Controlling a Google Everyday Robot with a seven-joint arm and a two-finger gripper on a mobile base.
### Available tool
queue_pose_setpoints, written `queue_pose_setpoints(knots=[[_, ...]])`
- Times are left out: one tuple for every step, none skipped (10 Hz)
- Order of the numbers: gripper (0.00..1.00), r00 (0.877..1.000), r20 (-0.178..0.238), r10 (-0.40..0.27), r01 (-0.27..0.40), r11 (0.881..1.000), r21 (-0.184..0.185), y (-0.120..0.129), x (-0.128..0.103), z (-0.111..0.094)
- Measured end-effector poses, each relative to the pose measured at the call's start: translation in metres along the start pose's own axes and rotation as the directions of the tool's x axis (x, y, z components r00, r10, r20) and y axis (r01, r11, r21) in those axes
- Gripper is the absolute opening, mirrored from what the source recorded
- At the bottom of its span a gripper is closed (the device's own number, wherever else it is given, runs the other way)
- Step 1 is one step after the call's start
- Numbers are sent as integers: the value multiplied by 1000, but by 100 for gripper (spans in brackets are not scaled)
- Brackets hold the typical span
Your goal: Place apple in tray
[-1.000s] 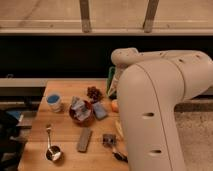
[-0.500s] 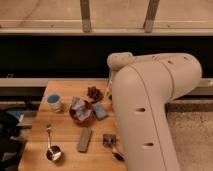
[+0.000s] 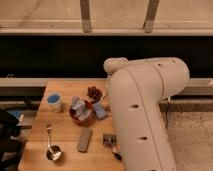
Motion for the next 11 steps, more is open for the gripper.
queue_pose_setpoints(knots=[[74,1000,3,1,-1,1000,5,-2,-3,-1],[74,1000,12,2,-2,1000,15,-4,-5,-4],[74,1000,23,3,-3,1000,25,-6,-7,-8],[74,1000,31,5,-7,999,34,-6,-8,-11],[74,999,39,10,-12,999,43,-8,-9,-15],[74,999,46,15,-17,998,52,-10,-10,-17],[74,998,52,20,-23,998,64,-13,-11,-18],[74,998,54,24,-28,997,71,-14,-12,-19],[74,998,52,32,-36,996,79,-17,-14,-18],[74,998,52,42,-46,995,87,-22,-16,-16],[74,997,46,55,-59,994,88,-28,-18,-12]])
